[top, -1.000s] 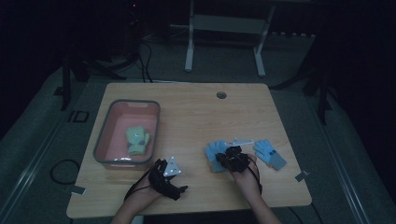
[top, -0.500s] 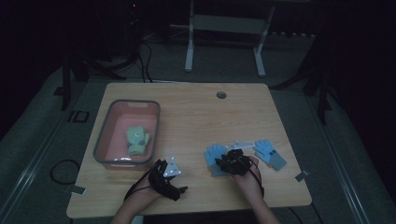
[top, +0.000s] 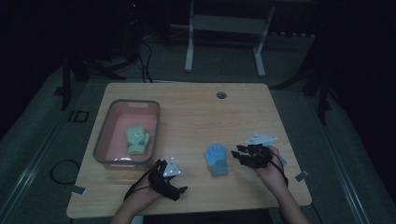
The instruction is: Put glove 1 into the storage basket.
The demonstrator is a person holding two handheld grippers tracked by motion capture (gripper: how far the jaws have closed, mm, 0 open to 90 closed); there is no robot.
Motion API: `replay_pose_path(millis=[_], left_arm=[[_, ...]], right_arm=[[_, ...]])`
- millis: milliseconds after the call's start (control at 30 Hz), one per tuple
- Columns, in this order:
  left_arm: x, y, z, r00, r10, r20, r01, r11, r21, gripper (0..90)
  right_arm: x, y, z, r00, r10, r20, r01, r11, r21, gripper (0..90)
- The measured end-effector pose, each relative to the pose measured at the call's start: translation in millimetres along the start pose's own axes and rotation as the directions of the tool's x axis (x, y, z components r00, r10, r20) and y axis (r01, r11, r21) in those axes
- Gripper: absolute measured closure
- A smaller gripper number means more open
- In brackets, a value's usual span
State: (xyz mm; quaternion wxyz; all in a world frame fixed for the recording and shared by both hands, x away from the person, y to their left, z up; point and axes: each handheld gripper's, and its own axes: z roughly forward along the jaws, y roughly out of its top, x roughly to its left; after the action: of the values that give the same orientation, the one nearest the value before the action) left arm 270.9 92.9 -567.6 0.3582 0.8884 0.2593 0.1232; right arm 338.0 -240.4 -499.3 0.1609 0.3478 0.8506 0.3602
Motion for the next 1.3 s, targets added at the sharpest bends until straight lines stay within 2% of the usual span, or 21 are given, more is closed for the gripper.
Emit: replay_pose_path(millis=[133,367,400,433,467,600,767,967,1033,1067,1133,1267,1300], left_arm=[[0.8,-0.1,-0.4,0.9997,-0.013,0.019,0.013,0.9999,-0.01,5.5],[1.5,-0.2,-1.8,0.9998,-0.01,0.017,0.011,0.9998,-0.017,5.5],[1.5,-0.2,-1.8,0.9998,-0.01,0.017,0.011,0.9998,-0.017,5.5],[1.3,-0.2,-1.6,0.9999,-0.006,0.012,0.006,0.9999,-0.011,5.5],[1.4,-0.2,-1.6,0.9999,-0.007,0.013,0.007,0.9999,-0.01,5.5],[1.0,0.2,-1.2,0.9999,-0.01,0.013,0.01,0.9999,-0.01,5.5],[0.7,-0.4,-0.5,0.9998,-0.004,0.018,0.004,1.0,0.0,5.5],[1.2,-0.9,-0.8,0.9994,-0.012,0.032,0.012,0.9999,-0.009,5.5],[1.3,-1.2,-0.4,0.9994,-0.01,0.033,0.01,0.9999,-0.006,5.5],[1.3,-1.4,-0.5,0.9993,-0.013,0.036,0.013,0.9999,-0.007,5.5],[1.7,-1.7,-0.4,0.9991,-0.014,0.039,0.014,0.9999,-0.007,5.5],[1.8,-2.1,0.2,0.9992,-0.011,0.038,0.011,0.9999,-0.002,5.5],[1.6,-2.0,0.4,0.9993,-0.01,0.037,0.01,1.0,-0.001,5.5]], right_arm=[[-23.0,-8.4,-11.2,0.9998,0.004,0.019,-0.004,1.0,0.004,65.5],[-60.5,-29.9,-31.2,0.9984,0.011,0.055,-0.012,1.0,0.022,66.6],[-60.5,-29.9,-31.2,0.9984,0.011,0.055,-0.012,1.0,0.022,66.6],[-65.2,-33.4,-33.6,0.9982,0.014,0.058,-0.015,1.0,0.026,66.6],[-76.2,-41.7,-37.4,0.9982,0.023,0.056,-0.025,0.999,0.03,66.3],[-93.1,-53.9,-41.8,0.9984,0.03,0.047,-0.032,0.999,0.028,64.1],[-108.0,-61.0,-43.0,0.998,0.006,0.063,-0.008,0.999,0.032,61.5],[-126.2,-68.4,-33.8,0.999,0.043,0.01,-0.044,0.999,0.014,56.6],[-128.6,-70.8,-27.1,0.999,0.044,0.008,-0.045,0.998,0.044,53.9],[-129.8,-72.2,-23.4,0.9984,0.051,0.023,-0.053,0.996,0.067,53.9],[-131.0,-76.4,-15.5,0.9984,0.036,0.044,-0.041,0.992,0.12,53.9],[-129.8,-79.6,-15.0,0.9977,0.046,0.051,-0.051,0.994,0.1,58.5],[-128.5,-80.0,-15.0,0.9978,0.04,0.053,-0.045,0.994,0.097,64.7]])
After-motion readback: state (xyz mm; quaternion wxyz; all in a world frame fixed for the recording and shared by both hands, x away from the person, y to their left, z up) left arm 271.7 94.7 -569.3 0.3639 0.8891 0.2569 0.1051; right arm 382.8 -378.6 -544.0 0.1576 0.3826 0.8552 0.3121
